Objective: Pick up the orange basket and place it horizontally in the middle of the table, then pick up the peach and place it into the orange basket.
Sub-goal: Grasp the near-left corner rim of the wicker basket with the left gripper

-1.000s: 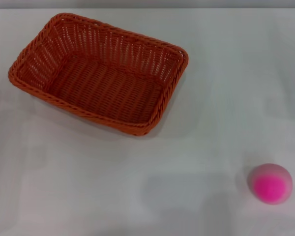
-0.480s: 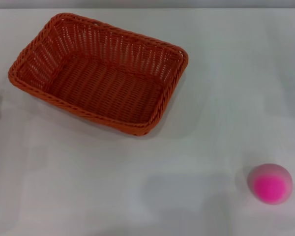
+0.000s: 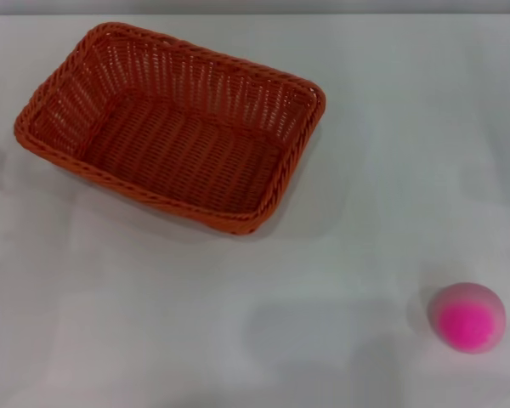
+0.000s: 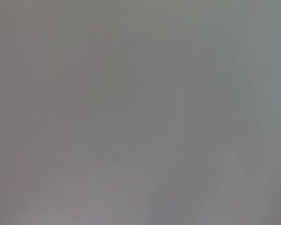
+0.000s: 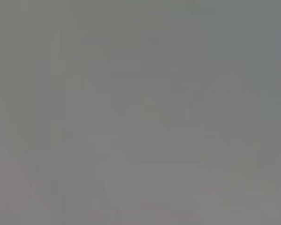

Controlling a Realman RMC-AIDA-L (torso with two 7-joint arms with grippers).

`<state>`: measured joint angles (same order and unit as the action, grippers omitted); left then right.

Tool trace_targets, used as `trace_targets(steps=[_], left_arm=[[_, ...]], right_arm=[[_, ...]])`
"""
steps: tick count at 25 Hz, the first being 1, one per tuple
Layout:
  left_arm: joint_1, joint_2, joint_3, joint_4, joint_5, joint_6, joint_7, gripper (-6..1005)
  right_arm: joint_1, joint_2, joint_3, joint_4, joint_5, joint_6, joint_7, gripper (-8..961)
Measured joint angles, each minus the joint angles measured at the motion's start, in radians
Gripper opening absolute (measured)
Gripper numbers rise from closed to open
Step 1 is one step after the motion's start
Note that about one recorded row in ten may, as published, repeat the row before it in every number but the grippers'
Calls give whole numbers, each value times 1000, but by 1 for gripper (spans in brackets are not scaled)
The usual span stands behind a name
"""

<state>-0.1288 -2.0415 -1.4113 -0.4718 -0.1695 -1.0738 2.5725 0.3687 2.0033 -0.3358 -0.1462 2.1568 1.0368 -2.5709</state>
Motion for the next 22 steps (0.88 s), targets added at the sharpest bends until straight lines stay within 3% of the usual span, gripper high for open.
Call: trace_targets(steps=[7,12,22], left_arm=[[102,6,-33,-239,71,80,-10,528],[176,-30,-114,-450,248,248,-57,528],[210,-32,-144,-705,523,601,-397,529]], right_arm=[[-11,0,0,-7,0,1,1,811],[-13,0,-1,-7,0,2,2,811],[-16,0,-10,-7,0,0,2,811]])
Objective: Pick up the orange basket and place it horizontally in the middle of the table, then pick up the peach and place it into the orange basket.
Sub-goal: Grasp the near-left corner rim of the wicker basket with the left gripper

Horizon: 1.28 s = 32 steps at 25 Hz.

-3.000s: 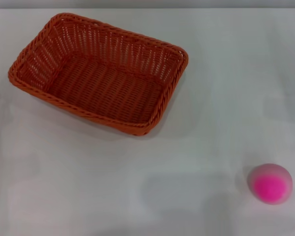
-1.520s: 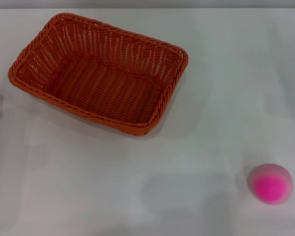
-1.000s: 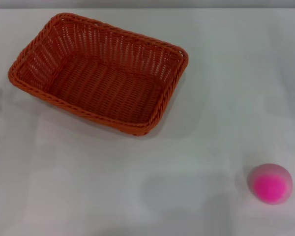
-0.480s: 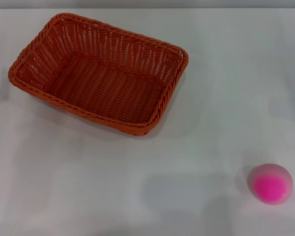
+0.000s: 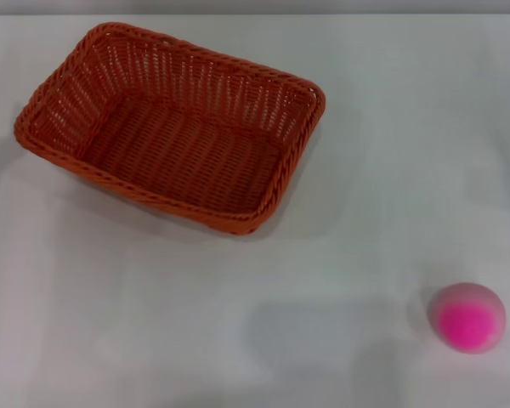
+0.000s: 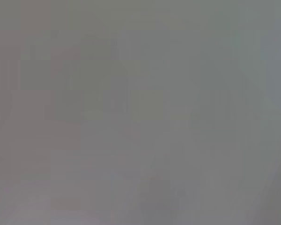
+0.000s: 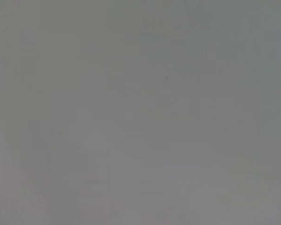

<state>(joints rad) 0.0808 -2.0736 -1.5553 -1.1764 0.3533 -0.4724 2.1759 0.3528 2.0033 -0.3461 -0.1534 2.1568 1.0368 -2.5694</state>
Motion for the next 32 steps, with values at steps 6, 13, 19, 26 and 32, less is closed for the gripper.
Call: trace_targets(steps=[6,13,19,26,32], left_arm=[[14,2,3,-151,286,150,-300,529],[8,4,-17,-234,646,167,-705,528],[-32,4,-57,-245,890,96,-929,528],[-91,3,-153,-247,1186,-94,-1212,529],[-167,3,-282,-248,1381,-326,-1418,528]], right_arm=[[0,0,-2,-1,0,-2,0,812],[0,-2,-2,-3,0,-5,0,812],[-1,-3,-2,-15,0,-5,0,811],[-2,-3,-2,-16,0,-5,0,812],[-2,-3,-3,-16,0,-5,0,812]])
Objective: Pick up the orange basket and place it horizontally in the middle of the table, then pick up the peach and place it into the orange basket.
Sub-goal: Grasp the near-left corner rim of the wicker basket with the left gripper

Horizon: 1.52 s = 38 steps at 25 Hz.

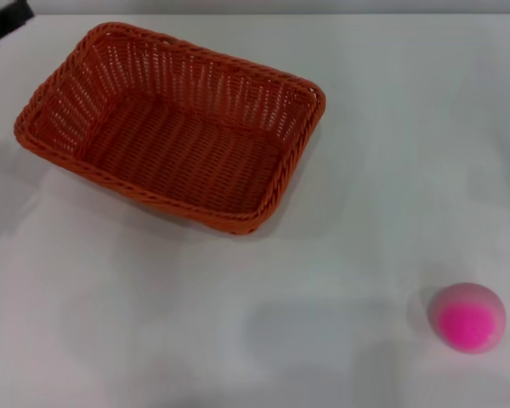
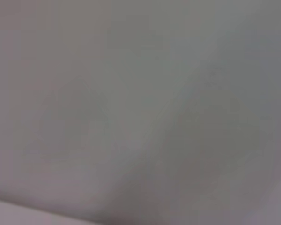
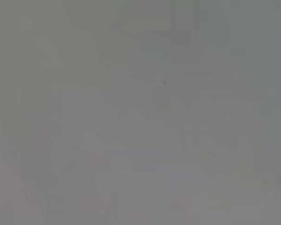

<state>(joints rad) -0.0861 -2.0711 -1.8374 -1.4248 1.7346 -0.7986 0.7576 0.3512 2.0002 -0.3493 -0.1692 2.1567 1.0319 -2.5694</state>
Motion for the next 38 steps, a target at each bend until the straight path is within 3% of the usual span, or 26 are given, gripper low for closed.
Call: trace_targets(steps=[3,5,14,19,25,30,38], left_arm=[[-25,0,-42,4,42,-69,-44,528],[-81,1,-137,6,132,-208,-136,528],[-153,8,-337,-18,233,-434,-258,529],[-214,50,-387,-19,359,-507,-363,529],[-293,73,-470,-19,488,-609,-426,528],[-376,119,-482,-21,594,-693,-492,527],[-530,162,-502,-2,838,-814,-516,525]], right_arm=[[0,0,0,0,-4,-1,0,812],[0,0,-1,0,-10,-5,0,812],[0,-2,-2,1,-12,-19,10,811],[0,-7,-11,-4,-12,-21,18,811],[3,-10,-24,-12,-12,-35,26,811],[1,-11,-26,-13,-12,-52,27,811],[3,-13,-28,-13,-12,-61,28,812]])
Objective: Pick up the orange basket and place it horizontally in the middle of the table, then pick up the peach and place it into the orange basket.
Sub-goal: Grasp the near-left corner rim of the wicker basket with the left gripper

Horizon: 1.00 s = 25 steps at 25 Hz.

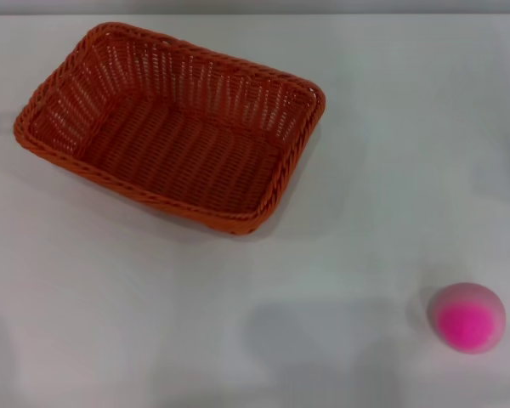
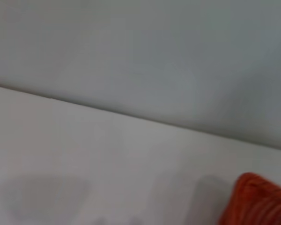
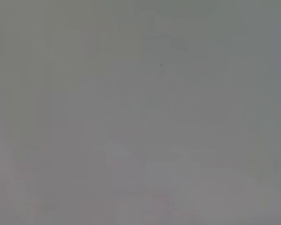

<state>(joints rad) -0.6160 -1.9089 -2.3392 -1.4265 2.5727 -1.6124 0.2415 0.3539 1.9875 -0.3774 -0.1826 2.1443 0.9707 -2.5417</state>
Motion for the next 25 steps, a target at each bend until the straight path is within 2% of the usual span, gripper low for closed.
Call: trace_targets(steps=[6,10,16,25], left_arm=[[-87,33,-23,46,74,-12,16,524],[-151,47,-24,113,145,-24,41,524],[-244,50,-17,234,248,-28,72,524],[-349,54,0,338,259,-1,109,561]], right_arm=[[-2,0,0,-1,-11,-12,0,812],[5,1,-10,-6,-13,-42,-3,811],[10,4,-26,-23,-14,-56,-1,812],[9,8,-31,-24,-14,-76,0,811]])
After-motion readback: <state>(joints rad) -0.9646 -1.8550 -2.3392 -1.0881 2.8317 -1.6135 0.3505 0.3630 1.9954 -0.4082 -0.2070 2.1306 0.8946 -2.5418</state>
